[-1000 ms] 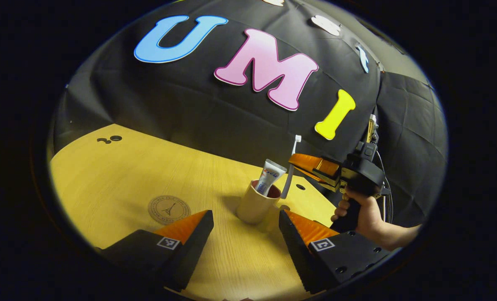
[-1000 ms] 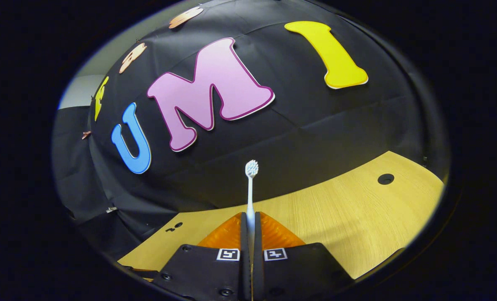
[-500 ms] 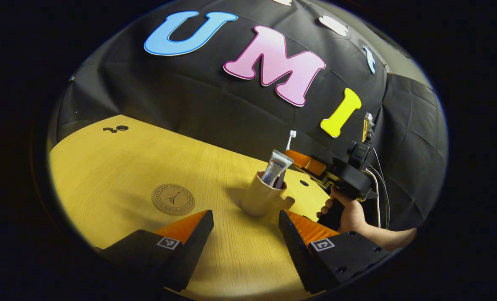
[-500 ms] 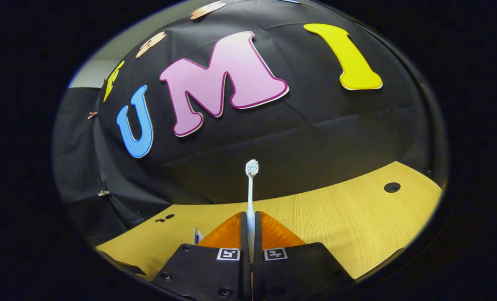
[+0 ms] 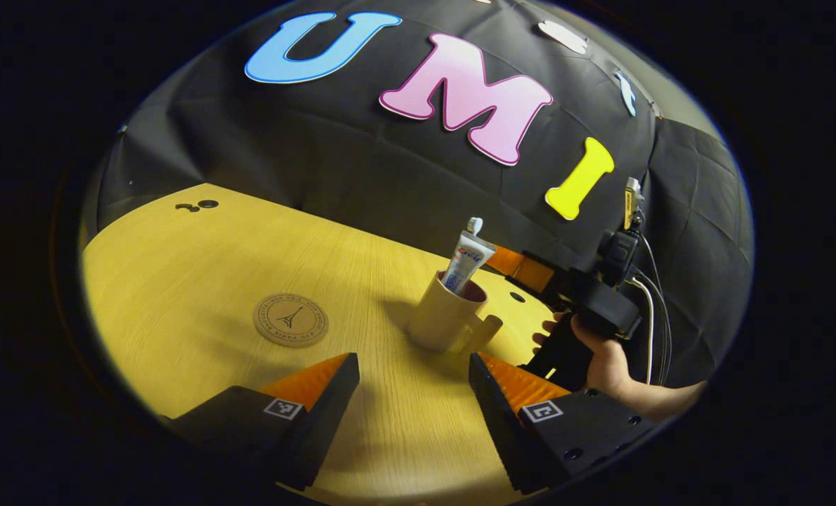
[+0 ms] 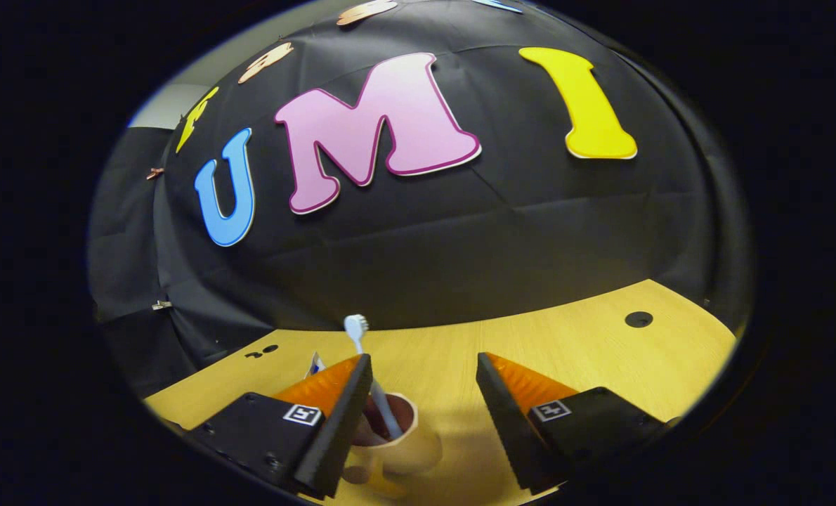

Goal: Put the toothbrush and toothpaste on the desktop into the cup, then pick up the cup and place it on the coaster on the desktop.

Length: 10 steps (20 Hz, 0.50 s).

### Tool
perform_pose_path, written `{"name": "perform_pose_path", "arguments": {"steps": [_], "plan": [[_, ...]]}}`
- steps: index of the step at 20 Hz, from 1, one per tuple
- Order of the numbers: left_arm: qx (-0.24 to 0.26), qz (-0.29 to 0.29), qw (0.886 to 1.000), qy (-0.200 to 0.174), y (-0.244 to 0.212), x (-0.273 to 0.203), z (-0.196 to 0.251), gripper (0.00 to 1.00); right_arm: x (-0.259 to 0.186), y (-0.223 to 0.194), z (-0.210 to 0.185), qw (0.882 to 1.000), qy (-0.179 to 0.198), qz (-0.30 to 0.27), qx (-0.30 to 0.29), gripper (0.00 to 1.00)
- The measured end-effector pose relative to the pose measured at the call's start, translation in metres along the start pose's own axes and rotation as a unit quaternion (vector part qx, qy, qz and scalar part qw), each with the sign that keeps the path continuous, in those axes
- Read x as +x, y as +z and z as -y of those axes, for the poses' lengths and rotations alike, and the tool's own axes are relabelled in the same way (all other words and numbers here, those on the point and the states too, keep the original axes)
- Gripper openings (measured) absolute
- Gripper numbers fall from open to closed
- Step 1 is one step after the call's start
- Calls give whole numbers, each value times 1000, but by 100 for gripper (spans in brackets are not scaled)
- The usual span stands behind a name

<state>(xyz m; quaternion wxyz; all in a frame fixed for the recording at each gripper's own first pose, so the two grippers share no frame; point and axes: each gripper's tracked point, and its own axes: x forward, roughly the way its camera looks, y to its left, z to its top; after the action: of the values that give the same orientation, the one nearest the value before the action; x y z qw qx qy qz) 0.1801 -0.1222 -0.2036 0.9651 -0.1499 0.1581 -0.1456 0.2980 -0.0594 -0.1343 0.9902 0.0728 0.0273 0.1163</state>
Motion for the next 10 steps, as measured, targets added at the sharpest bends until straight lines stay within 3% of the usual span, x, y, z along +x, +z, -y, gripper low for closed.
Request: {"name": "perform_pose_path", "arguments": {"steps": [4,10], "plan": [[-9,-6,1000,6,0,-6,2,98,-20,12,8,999,-15,-13,33,96],[-25,1,999,29,9,-30,-1,98,-48,29,6,997,-33,-71,14,98]]}}
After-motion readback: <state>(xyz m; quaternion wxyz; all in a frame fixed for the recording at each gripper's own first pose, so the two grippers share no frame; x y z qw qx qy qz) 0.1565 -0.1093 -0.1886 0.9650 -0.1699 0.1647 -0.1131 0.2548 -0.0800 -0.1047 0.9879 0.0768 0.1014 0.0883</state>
